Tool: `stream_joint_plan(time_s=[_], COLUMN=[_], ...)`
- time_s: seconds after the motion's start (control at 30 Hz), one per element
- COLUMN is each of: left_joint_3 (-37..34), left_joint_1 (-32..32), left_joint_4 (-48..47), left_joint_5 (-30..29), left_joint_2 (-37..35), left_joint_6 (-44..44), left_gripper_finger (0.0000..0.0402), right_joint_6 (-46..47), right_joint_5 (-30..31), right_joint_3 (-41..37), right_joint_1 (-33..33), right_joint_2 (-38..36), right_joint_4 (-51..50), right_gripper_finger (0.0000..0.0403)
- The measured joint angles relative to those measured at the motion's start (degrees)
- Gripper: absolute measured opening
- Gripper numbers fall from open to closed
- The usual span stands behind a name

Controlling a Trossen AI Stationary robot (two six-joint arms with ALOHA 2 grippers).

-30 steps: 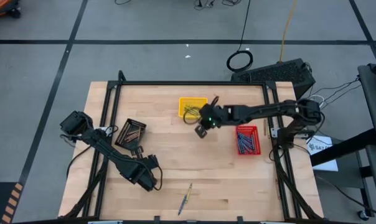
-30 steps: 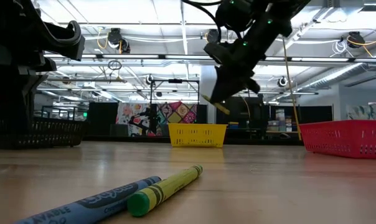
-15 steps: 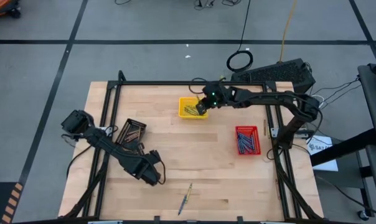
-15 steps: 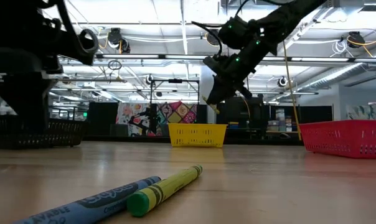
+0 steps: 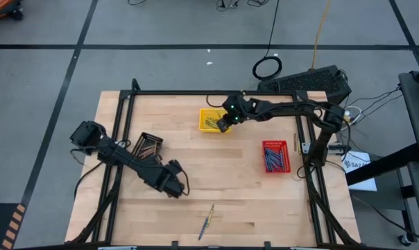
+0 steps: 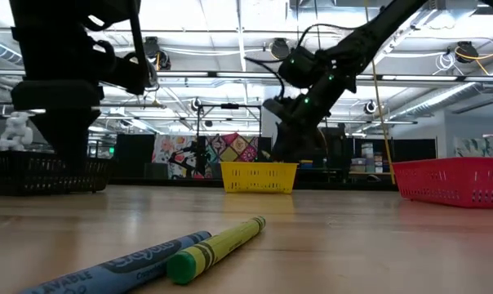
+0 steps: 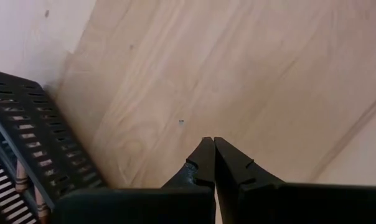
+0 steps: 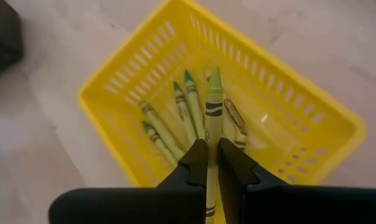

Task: Sort crayons

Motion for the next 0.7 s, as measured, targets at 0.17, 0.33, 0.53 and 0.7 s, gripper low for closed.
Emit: stream_joint_plan(time_s=[0.17, 0.33, 0.53, 0.7], left_joint_3=[0.0, 0.0, 0.0, 0.0], left_joint_1=[0.89, 1.31, 1.95, 1.95], left_joint_4=[-0.01, -0.05, -0.04, -0.02], left_joint_5=[-0.02, -0.07, -0.11, -0.11], left_joint_2=[0.0, 0.0, 0.0, 0.0], left_joint_6=[0.0, 0.33, 0.35, 0.37], left_gripper_finger=[0.0, 0.0, 0.0, 0.0], right_joint_6=[-0.18, -0.74, -1.29, -1.4], right_joint_5=[1.81, 1.89, 1.89, 1.91], right_joint_3=[0.0, 0.0, 0.0, 0.0], right_joint_1=[0.04, 0.01, 0.06, 0.13], right_joint_2=[1.48, 1.86, 1.82, 1.82], right_joint_4=[0.68, 0.5, 0.52, 1.87], right_gripper_finger=[0.0, 0.0013, 0.004, 0.0061])
